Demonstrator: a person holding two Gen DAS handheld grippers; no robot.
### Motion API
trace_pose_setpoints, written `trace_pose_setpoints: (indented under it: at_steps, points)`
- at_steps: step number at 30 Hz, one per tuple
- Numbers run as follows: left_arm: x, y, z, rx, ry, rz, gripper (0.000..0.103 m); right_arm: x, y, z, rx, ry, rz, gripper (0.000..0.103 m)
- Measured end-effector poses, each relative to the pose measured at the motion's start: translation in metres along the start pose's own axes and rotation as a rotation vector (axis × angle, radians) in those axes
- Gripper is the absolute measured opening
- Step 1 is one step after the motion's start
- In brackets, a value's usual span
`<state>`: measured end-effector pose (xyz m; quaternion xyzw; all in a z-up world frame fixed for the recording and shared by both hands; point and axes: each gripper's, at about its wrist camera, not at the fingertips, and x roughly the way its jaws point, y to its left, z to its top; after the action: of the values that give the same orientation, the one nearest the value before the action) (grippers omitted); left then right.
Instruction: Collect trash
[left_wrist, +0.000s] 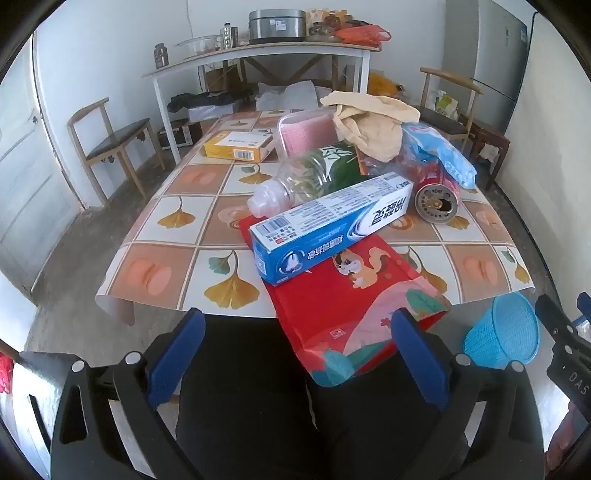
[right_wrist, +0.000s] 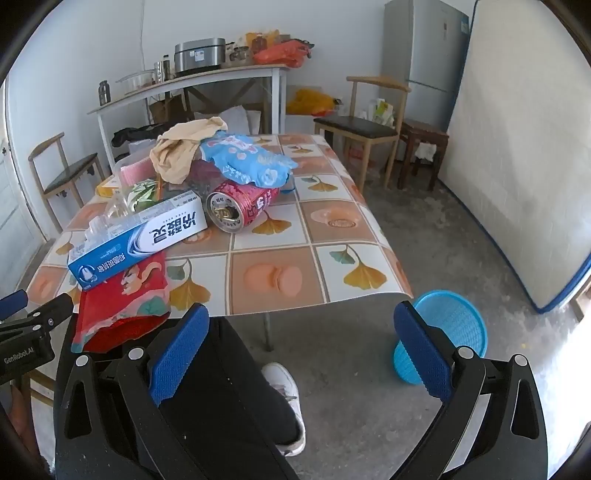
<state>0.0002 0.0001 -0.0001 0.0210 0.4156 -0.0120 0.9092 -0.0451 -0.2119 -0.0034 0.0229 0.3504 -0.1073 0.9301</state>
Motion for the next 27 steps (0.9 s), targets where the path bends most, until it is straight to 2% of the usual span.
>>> trace_pose_setpoints:
  at_steps: [27]
  points:
    - [0.001,0.008,0.003,-0.022,0.004,0.019,0.098,-0.002,0.001,0.004,0.0,0.0,0.016,0.097]
